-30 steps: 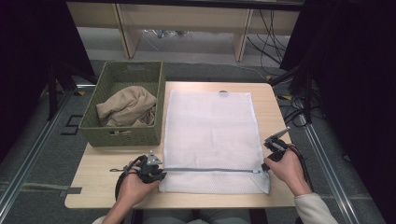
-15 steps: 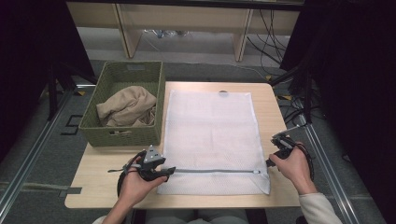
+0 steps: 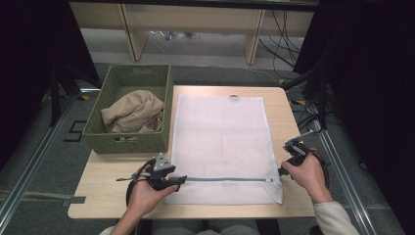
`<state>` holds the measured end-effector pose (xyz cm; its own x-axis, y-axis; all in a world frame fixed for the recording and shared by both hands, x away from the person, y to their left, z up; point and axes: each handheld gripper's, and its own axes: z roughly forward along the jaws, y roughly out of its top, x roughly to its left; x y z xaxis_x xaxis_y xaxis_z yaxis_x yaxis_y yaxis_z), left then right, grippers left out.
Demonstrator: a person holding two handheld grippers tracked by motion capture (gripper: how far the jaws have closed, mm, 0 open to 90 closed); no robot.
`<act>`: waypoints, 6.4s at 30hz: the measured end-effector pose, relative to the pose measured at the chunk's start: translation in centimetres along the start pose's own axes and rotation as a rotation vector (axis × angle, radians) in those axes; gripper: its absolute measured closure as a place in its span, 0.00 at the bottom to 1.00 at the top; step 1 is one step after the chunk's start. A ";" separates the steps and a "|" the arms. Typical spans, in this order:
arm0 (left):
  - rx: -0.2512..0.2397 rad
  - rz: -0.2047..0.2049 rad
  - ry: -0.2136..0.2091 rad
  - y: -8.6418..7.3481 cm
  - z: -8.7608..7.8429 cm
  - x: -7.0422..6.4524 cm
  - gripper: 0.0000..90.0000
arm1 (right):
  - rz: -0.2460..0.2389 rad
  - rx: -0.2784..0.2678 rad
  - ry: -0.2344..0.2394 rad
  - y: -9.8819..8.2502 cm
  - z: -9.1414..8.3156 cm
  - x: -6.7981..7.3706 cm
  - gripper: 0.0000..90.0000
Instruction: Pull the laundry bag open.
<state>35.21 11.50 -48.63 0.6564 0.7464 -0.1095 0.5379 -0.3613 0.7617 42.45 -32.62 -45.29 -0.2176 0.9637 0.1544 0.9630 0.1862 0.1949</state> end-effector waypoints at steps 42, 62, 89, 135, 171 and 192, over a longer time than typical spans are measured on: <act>0.000 0.134 -0.155 2.6 3.0 -3.3 0.54 | -0.080 0.075 -0.022 -0.3 0.6 2.7 0.96; -0.025 0.254 -0.316 8.0 7.2 -7.7 0.74 | -0.090 0.019 -0.018 -0.4 -2.2 4.4 0.96; 0.044 0.315 -0.430 10.9 14.7 -13.4 0.83 | -0.130 -0.025 0.000 -0.6 -3.5 5.4 0.96; 0.090 0.177 -0.487 11.8 15.8 -14.3 0.95 | -0.117 -0.011 -0.002 -0.7 -3.6 5.9 0.96; 0.124 0.169 -0.426 10.3 13.3 -12.0 0.96 | -0.071 0.017 -0.034 -0.7 -3.0 5.1 0.96; 0.132 0.144 -0.396 9.2 12.0 -10.2 0.96 | -0.058 0.012 -0.044 -0.7 -3.1 4.7 0.96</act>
<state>39.81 -6.11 -48.19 0.8679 0.4207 -0.2641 0.4721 -0.5334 0.7019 40.27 -28.83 -41.68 -0.2660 0.9587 0.1007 0.9510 0.2439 0.1902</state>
